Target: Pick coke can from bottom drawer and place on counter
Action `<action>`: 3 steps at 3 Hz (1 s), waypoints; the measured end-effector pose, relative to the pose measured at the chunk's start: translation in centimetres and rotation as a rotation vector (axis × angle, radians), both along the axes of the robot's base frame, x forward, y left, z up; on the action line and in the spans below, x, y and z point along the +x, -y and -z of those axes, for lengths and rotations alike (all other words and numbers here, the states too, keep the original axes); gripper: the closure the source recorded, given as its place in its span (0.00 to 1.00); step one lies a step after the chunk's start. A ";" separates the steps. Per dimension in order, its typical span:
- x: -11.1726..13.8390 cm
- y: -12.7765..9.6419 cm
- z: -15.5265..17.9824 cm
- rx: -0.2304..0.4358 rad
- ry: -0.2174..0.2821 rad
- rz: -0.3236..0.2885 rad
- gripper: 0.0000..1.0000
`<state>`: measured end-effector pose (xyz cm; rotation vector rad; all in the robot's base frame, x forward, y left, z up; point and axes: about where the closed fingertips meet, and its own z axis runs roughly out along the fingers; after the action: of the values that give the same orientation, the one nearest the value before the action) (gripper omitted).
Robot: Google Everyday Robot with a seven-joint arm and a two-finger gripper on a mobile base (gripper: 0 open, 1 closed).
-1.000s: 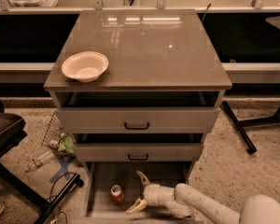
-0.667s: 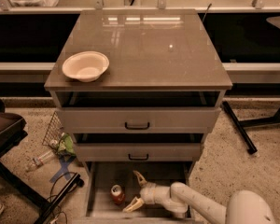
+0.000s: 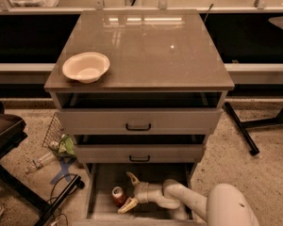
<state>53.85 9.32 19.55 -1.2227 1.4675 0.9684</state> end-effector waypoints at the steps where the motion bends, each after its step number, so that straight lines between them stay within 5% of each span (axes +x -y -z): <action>1: -0.1 -2.6 0.7 -0.008 -0.010 -0.057 0.22; 3: -0.3 -2.6 0.7 -0.003 -0.011 -0.054 0.67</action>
Offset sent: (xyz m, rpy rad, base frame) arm -0.0005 0.0166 -0.0058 -0.0058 0.0076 0.0382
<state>53.56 11.90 18.89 -1.2670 1.4518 1.0107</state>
